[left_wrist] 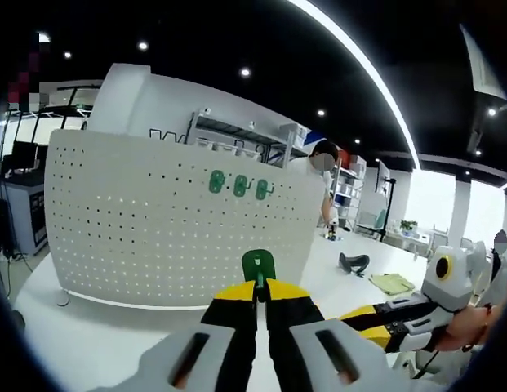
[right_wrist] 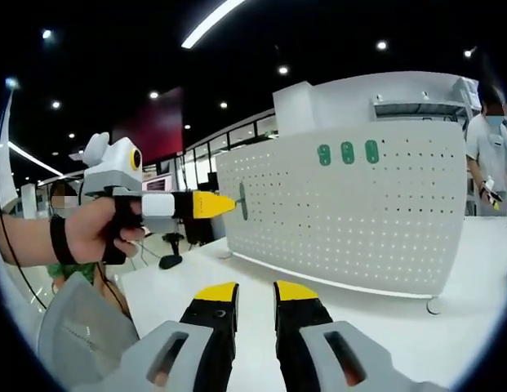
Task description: Insert the hook assembly into the mounting plate slot until the hook locks in place.
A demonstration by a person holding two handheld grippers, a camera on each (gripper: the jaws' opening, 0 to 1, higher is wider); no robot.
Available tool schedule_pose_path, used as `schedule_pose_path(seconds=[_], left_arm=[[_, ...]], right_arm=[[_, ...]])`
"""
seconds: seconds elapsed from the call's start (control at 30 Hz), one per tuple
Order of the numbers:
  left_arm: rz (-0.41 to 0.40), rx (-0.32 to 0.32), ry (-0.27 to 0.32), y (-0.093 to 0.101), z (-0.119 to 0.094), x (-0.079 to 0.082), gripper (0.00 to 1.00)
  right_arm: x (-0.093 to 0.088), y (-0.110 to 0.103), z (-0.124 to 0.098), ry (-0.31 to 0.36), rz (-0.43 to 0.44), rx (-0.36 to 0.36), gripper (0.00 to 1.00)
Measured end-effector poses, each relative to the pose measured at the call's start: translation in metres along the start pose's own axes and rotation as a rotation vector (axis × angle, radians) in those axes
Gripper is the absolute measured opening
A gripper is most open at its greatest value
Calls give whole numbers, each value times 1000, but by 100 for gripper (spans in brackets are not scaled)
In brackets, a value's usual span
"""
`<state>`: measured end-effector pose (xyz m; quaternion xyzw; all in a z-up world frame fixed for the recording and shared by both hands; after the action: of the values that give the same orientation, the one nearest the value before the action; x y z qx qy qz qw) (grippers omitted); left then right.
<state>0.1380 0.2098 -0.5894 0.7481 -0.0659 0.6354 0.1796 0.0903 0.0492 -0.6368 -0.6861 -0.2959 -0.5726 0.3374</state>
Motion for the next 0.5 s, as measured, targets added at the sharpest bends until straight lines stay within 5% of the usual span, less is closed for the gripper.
schedule_pose_path(seconds=[0.5], left_arm=[[51, 61, 42, -10, 20, 16, 2]], right_arm=[[-2, 3, -8, 10, 13, -43, 16]])
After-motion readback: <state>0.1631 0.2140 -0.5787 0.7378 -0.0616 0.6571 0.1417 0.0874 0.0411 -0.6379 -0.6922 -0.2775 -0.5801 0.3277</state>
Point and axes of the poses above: the point that each gripper's makers call its tool centre point, and the gripper's own axes: z roughly forward along the fingers, y roughly to its right, x roughly out of its top, the point moved 7 cm from there along -z, roughly backward along the fingers, and after that the axes turned 12 degrees about x, right-handed, at the moved point
